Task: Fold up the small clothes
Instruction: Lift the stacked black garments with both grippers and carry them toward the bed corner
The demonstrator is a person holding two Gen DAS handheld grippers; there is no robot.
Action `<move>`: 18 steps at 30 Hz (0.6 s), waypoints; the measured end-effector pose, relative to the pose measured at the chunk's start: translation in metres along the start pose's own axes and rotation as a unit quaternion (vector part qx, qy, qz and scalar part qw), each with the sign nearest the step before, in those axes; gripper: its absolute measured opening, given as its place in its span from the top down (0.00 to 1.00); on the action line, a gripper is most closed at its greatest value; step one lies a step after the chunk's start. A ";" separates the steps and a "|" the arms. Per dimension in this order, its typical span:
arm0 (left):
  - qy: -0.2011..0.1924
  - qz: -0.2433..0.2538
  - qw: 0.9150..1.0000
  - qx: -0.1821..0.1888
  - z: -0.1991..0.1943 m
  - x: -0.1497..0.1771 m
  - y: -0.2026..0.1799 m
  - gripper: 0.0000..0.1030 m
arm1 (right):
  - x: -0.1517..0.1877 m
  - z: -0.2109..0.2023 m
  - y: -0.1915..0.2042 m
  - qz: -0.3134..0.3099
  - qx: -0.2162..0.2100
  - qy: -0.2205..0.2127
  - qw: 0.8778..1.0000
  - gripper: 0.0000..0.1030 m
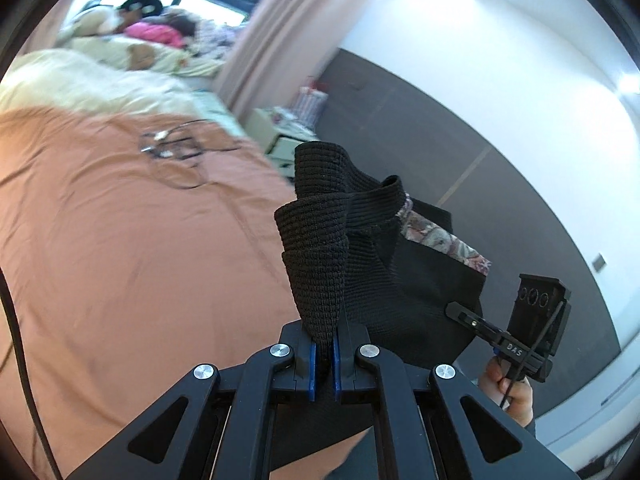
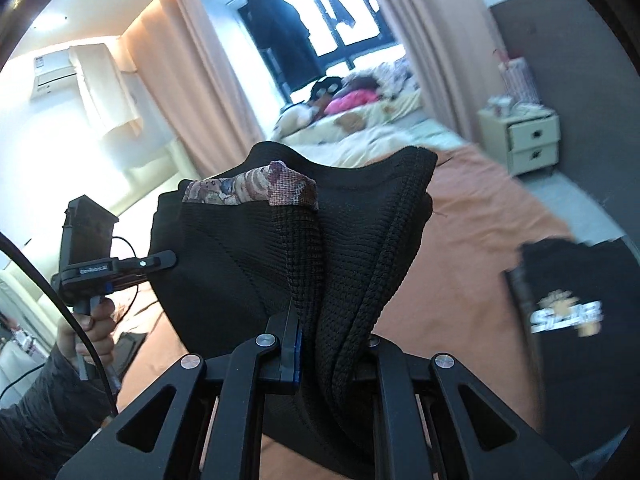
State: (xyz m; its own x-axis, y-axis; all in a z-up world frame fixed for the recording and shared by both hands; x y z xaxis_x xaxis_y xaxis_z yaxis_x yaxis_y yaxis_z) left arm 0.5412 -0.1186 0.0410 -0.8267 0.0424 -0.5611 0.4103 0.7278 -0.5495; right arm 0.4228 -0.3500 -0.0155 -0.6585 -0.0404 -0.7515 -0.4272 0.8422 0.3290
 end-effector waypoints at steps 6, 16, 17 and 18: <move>0.018 0.065 0.997 0.037 0.047 -0.026 -0.091 0.95 | 0.020 -0.090 -0.033 0.019 0.056 -0.043 0.997 0.93; 0.066 0.142 0.983 0.096 0.142 -0.039 -0.213 0.95 | 0.068 -0.196 -0.075 0.066 0.142 -0.080 0.984 0.93; 0.072 0.145 0.981 0.102 0.153 -0.043 -0.215 0.95 | 0.073 -0.203 -0.076 0.071 0.151 -0.081 0.983 0.93; 0.080 0.151 0.979 0.109 0.165 -0.043 -0.224 0.95 | 0.077 -0.210 -0.079 0.075 0.158 -0.081 0.981 0.93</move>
State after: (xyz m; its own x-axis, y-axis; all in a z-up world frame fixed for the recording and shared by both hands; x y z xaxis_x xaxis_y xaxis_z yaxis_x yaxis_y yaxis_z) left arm 0.5482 -0.3964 0.0856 -0.6971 0.3531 -0.6240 0.7040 0.5020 -0.5025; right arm 0.2753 -0.5325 0.0206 -0.5810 0.1614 -0.7977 -0.1018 0.9580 0.2680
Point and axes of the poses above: each gripper's, at about its wrist camera, not at the fingertips, and z roughly the way its jaws point, y to its left, x to its underside, the point moved 5 cm from there along z, roughly the way its jaws point, and after that the axes turned 14 degrees about y, right-handed, at the moved point
